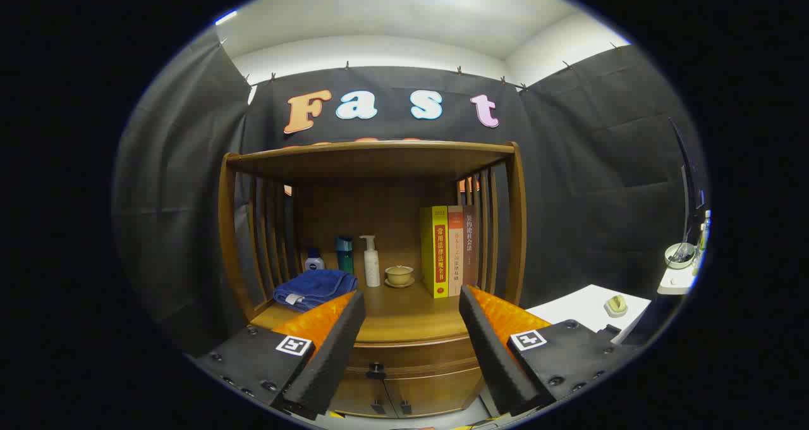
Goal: Pull open the drawer, take out the items inside it, and place them on the countertop above the cabinet.
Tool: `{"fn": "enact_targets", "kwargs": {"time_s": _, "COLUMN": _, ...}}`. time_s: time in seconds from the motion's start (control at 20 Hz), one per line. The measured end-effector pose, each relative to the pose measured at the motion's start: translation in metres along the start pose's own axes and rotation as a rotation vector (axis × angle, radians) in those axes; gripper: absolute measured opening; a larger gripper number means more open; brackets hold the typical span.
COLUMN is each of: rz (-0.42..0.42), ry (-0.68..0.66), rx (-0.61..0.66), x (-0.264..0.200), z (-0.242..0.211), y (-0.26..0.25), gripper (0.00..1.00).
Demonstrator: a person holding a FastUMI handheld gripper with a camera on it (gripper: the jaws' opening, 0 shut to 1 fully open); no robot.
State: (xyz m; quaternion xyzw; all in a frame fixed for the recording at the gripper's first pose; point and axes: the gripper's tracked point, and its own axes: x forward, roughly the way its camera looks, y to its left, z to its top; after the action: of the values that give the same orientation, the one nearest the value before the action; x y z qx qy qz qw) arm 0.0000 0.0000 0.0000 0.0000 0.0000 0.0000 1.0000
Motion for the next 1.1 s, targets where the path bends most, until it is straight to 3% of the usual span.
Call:
{"fn": "enact_targets", "kwargs": {"time_s": 0.7, "rz": 0.026, "ry": -0.009, "rx": 0.018, "x": 0.010, "z": -0.011, "y": 0.016, "gripper": 0.98}}
{"fn": "enact_targets", "kwargs": {"time_s": 1.1, "rz": 0.047, "ry": -0.006, "rx": 0.042, "x": 0.049, "z": -0.083, "y": 0.026, "gripper": 0.98}}
